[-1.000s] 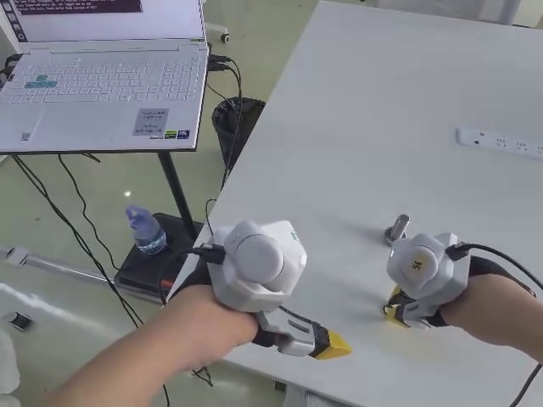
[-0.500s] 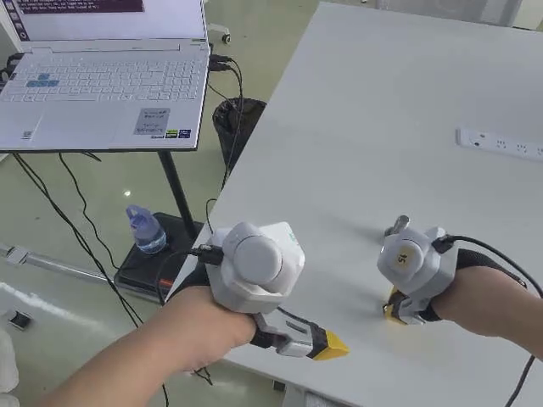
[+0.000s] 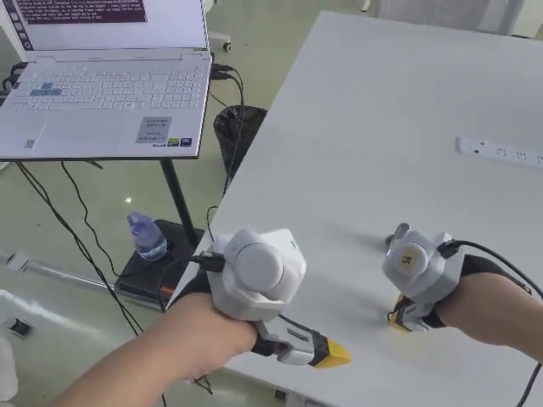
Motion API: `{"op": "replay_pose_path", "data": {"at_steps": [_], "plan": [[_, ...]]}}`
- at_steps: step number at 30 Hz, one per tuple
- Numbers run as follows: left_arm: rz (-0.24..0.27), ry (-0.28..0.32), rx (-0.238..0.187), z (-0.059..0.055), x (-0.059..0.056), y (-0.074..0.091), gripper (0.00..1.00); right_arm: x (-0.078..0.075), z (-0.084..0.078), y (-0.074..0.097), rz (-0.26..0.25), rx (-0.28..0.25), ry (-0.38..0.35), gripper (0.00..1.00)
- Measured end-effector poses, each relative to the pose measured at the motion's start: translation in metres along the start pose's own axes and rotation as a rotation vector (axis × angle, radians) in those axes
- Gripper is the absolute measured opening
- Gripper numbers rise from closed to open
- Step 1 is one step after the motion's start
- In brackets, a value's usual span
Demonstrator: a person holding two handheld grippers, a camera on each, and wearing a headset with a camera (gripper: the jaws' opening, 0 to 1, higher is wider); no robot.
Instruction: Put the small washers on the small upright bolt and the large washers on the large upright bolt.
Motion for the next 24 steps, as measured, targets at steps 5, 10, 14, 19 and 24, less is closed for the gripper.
{"op": "replay_pose_path", "data": {"at_steps": [5, 10, 14, 19, 24], "plan": [[0.002, -0.001, -0.003, 0.001, 0.001, 0.000, 0.79, -0.003, -0.006, 0.005, 0.001, 0.006, -0.013, 0.11], [-0.004, -0.018, -0.003, 0.004, 0.001, -0.002, 0.79, -0.011, -0.015, 0.014, -0.003, 0.004, -0.033, 0.11], [-0.004, -0.017, -0.011, 0.008, 0.002, -0.003, 0.79, -0.021, -0.025, 0.023, -0.020, -0.004, -0.053, 0.11], [-0.008, -0.020, -0.006, 0.007, 0.002, -0.005, 0.79, -0.032, -0.037, 0.032, -0.038, 0.009, -0.070, 0.11], [-0.009, -0.019, -0.002, 0.006, 0.002, -0.005, 0.79, -0.044, -0.046, 0.040, -0.057, 0.006, -0.098, 0.11]]}}
Point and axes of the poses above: the centre of the closed fingertips' face, and the gripper's own axes: y roughly backward along the fingers, x roughly to its left, z roughly out of its top, the point moved 3 cm from there along y, roughly backward along the fingers, and after that the axes turned 3 degrees about -z, right-handed, at the moved point
